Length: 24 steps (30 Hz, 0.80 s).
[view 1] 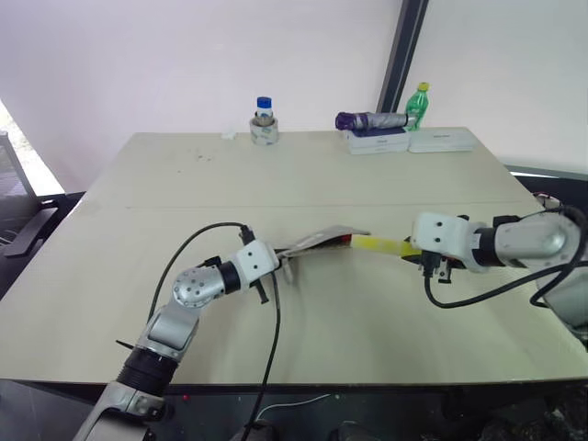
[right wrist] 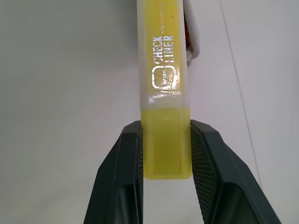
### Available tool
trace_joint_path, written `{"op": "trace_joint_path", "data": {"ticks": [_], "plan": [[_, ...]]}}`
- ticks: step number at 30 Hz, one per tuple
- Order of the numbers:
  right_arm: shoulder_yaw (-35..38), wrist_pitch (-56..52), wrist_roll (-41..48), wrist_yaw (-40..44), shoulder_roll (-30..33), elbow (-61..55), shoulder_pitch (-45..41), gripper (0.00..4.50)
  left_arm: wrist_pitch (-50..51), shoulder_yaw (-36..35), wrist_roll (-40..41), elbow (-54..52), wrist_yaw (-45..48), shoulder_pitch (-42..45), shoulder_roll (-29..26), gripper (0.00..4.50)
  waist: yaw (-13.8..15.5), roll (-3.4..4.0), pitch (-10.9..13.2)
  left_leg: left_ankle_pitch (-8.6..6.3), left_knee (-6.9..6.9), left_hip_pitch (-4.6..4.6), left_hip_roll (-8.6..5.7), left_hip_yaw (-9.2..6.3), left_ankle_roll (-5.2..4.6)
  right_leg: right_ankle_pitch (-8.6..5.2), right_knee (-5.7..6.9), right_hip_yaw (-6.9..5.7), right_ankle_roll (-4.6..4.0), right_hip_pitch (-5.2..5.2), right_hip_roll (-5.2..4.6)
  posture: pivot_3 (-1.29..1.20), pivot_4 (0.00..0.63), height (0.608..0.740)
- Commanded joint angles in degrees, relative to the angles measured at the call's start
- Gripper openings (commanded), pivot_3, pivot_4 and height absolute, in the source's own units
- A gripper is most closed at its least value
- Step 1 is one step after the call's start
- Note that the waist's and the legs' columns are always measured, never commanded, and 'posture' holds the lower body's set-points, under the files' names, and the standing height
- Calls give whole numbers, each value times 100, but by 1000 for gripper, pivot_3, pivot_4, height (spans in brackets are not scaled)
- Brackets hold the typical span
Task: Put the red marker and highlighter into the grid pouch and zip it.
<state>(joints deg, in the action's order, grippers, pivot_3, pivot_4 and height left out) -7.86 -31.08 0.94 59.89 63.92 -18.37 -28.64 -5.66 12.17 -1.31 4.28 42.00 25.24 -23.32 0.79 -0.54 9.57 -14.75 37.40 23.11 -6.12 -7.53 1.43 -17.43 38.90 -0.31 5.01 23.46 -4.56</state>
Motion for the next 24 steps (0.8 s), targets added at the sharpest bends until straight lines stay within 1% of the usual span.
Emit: {"op": "trace_joint_path", "data": {"ticks": [1,10,16,20,24], "plan": [[-15,118,-169,-74,-88,61,-216,830,-78,-17,15,-263,-34,27,14,0,-5,0,0,0,0,0,0,0,0,0,0,0,0,0,0,0,150,740],[-238,182,-449,-43,-252,20,-369,830,-149,108,-32,-364,115,32,-42,0,-6,0,0,0,-1,0,1,0,0,0,0,0,0,2,1,0,150,740],[-656,536,-1007,-4,-254,11,-666,830,-204,229,-114,-346,249,114,-36,0,-8,1,0,0,-2,0,0,0,0,0,0,0,0,2,1,0,150,740],[-1088,678,-1388,152,-538,-267,-1098,830,-120,344,-107,-355,340,233,21,0,-10,1,0,0,-1,0,0,0,1,0,1,0,0,2,1,0,150,740],[-1370,842,-1757,254,-770,-411,-1350,830,-2,365,-39,-411,401,266,91,0,-14,1,0,1,-1,4,0,0,1,0,2,0,0,8,2,0,150,740]]}}
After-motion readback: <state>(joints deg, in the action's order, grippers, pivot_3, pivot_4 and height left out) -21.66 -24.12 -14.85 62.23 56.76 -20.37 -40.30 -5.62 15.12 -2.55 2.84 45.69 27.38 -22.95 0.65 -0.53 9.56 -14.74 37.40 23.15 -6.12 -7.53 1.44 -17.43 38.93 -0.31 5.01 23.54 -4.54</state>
